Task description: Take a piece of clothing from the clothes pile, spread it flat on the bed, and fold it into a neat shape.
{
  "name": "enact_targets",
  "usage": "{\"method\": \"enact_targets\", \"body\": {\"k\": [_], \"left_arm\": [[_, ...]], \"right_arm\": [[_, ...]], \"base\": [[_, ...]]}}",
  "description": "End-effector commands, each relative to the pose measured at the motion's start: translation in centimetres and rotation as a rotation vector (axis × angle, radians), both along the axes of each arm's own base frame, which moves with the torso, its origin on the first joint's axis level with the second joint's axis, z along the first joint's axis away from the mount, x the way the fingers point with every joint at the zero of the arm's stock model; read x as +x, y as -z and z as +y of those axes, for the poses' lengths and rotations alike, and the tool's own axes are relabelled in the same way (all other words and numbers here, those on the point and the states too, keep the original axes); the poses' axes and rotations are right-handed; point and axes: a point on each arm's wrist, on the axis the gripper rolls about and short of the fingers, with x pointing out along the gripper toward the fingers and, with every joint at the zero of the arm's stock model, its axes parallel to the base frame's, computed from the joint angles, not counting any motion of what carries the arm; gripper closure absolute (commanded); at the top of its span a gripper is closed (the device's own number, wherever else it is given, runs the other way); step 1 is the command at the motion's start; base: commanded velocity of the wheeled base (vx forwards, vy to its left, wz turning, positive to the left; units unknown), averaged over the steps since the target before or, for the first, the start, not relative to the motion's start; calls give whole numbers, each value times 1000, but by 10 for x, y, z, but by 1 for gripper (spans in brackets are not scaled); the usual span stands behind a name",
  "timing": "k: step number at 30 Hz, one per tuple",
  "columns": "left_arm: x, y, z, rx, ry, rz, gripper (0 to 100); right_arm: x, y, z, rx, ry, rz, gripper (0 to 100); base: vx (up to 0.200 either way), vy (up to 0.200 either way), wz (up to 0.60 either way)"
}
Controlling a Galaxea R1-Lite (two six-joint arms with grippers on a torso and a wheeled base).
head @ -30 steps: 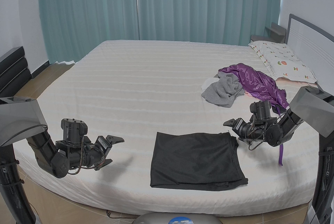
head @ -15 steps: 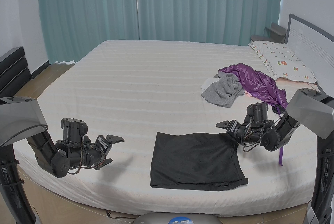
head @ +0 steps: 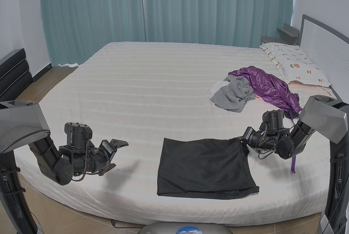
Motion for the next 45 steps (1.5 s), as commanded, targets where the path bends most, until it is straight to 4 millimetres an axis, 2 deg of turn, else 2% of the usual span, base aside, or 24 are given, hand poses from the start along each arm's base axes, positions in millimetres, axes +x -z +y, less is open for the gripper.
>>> {"method": "enact_targets", "body": {"k": [1, 6, 9, 15, 16, 21, 23, 24, 27, 35, 44, 45], "left_arm": [[4, 1, -6, 5, 4, -8, 0], [14, 0, -20, 1, 37, -33, 0], [26, 3, -26, 4, 39, -51, 0], [49, 7, -52, 16, 70, -96, 0], [54, 14, -65, 52, 92, -96, 0], [73, 29, -108, 139, 102, -135, 0], [73, 28, -110, 139, 104, -137, 0], [80, 28, -124, 145, 127, -135, 0], [87, 28, -136, 155, 149, -120, 0], [107, 30, -151, 160, 153, -119, 0], [121, 34, -158, 184, 140, -78, 0], [121, 35, -158, 186, 140, -75, 100]], "right_arm": [[-2, 2, -9, 5, 21, 7, 100], [-4, 1, -11, 22, 37, 8, 100], [-4, -2, -13, 47, 56, -5, 100], [-6, -4, -15, 58, 68, -7, 100], [-7, -4, -15, 59, 68, -5, 100], [-10, -3, -17, 61, 72, 2, 100], [-10, -3, -17, 61, 72, 2, 100], [-12, -1, -16, 61, 69, -6, 100], [-12, -2, -17, 62, 71, -11, 100], [-14, -1, -17, 60, 73, -6, 100], [-16, -7, -18, 63, 73, -13, 100], [-16, -7, -17, 63, 71, -13, 100]], "base": [[0, 0, 0], [0, 0, 0], [0, 0, 0], [0, 0, 0], [0, 0, 0], [0, 0, 0], [0, 0, 0], [0, 0, 0], [0, 0, 0], [0, 0, 0], [0, 0, 0], [0, 0, 0]]}}
